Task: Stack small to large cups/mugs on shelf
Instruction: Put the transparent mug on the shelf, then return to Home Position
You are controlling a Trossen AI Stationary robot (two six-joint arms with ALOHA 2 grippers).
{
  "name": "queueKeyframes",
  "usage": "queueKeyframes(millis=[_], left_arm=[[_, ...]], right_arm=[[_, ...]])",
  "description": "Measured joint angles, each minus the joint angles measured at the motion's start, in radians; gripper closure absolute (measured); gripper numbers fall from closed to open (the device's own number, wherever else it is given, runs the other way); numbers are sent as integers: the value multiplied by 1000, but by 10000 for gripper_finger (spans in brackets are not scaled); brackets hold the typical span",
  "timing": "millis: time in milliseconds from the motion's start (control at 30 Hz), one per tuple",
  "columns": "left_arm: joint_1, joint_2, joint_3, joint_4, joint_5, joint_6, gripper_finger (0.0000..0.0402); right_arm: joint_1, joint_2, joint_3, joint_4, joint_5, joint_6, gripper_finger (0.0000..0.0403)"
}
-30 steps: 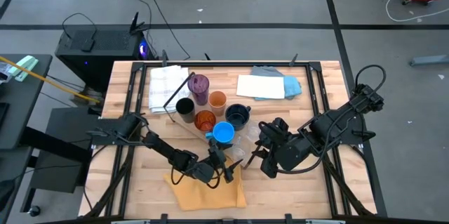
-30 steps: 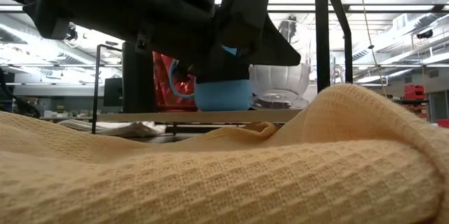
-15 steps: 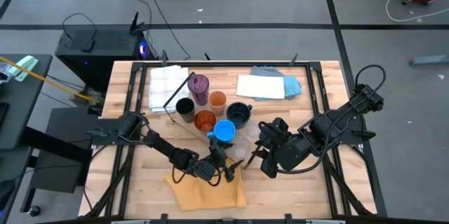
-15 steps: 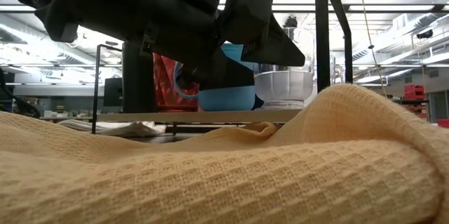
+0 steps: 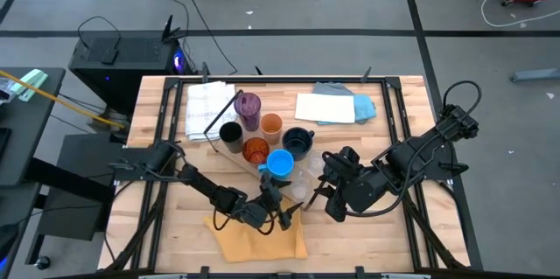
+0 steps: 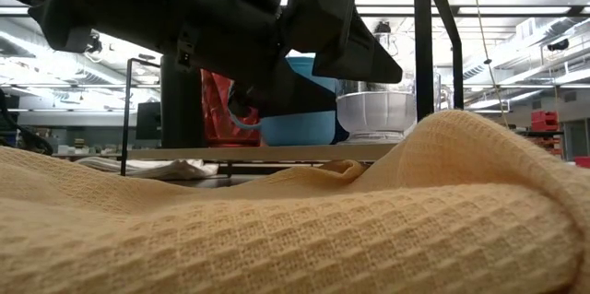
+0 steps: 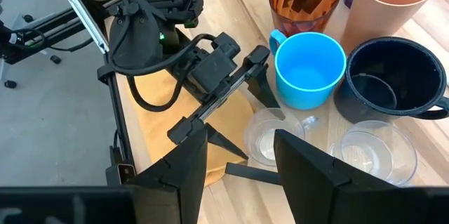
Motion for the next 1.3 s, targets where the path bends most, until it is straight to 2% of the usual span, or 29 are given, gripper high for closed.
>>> queueKeyframes(millis=[267,500,867,1033,1300], left_arm=[[-24,-1,0,-53,-67,0,28],[-51,-1,0,-82,-75,-40,31],[-160,-22,0,-174,-97,-225,31],[-215,-115,3,-177,-104,-226,32],[-269,-370,4,-193,-122,-29,51]], right_arm=[[0,0,0,0,-11,0,231],[0,0,0,0,-11,0,231],[0,0,0,0,-11,-8,231],[0,0,0,-1,-11,-36,231],[-17,0,0,0,12,-68,231]])
